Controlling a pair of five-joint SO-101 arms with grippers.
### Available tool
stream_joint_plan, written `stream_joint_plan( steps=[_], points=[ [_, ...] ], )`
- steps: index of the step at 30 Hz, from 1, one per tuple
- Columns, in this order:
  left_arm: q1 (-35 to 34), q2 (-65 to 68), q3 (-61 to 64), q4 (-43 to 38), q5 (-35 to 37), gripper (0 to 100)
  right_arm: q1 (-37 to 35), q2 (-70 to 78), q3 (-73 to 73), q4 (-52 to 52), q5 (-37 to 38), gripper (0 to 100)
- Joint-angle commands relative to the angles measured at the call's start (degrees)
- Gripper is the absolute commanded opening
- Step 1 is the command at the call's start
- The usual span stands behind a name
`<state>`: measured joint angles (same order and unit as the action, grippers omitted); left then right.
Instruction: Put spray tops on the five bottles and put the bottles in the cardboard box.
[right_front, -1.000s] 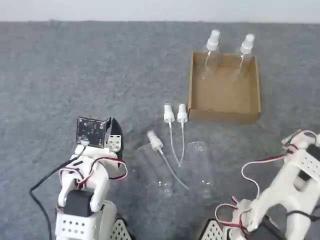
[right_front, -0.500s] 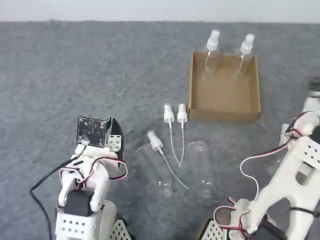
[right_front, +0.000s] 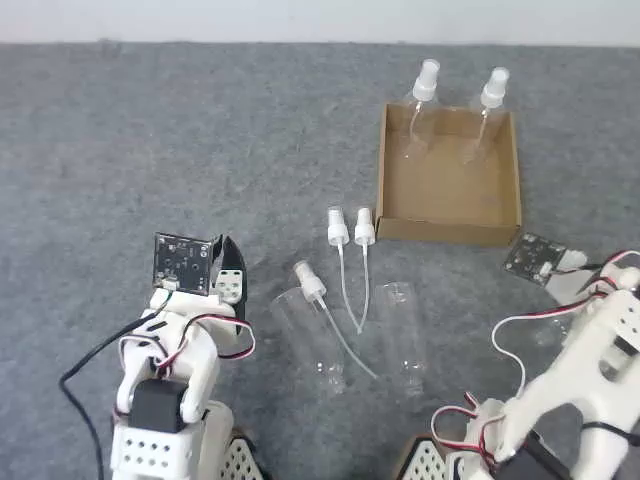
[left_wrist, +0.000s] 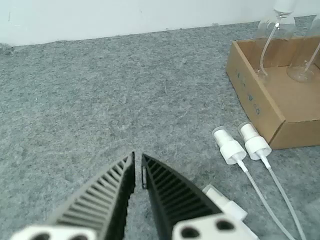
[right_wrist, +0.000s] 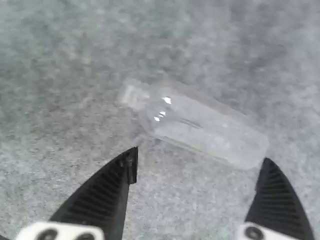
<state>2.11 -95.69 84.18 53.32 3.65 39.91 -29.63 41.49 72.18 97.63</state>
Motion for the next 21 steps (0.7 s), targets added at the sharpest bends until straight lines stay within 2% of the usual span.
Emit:
stream_joint_plan(
  steps=[1, 17, 21],
  points=[
    [-0.26, 0.18, 0.13, 0.09, -0.62, 1, 0.4, -0.66, 1.23, -4.26, 1.05, 32.0],
    [-0.26, 0.18, 0.22, 0.0, -0.62, 1, 0.57, 14.9, -0.44, -12.09, 2.11, 31.8],
    [-0.26, 0.18, 0.22, 0.0, -0.62, 1, 0.57, 18.42, -0.44, -16.92, -6.33, 29.5]
  ],
)
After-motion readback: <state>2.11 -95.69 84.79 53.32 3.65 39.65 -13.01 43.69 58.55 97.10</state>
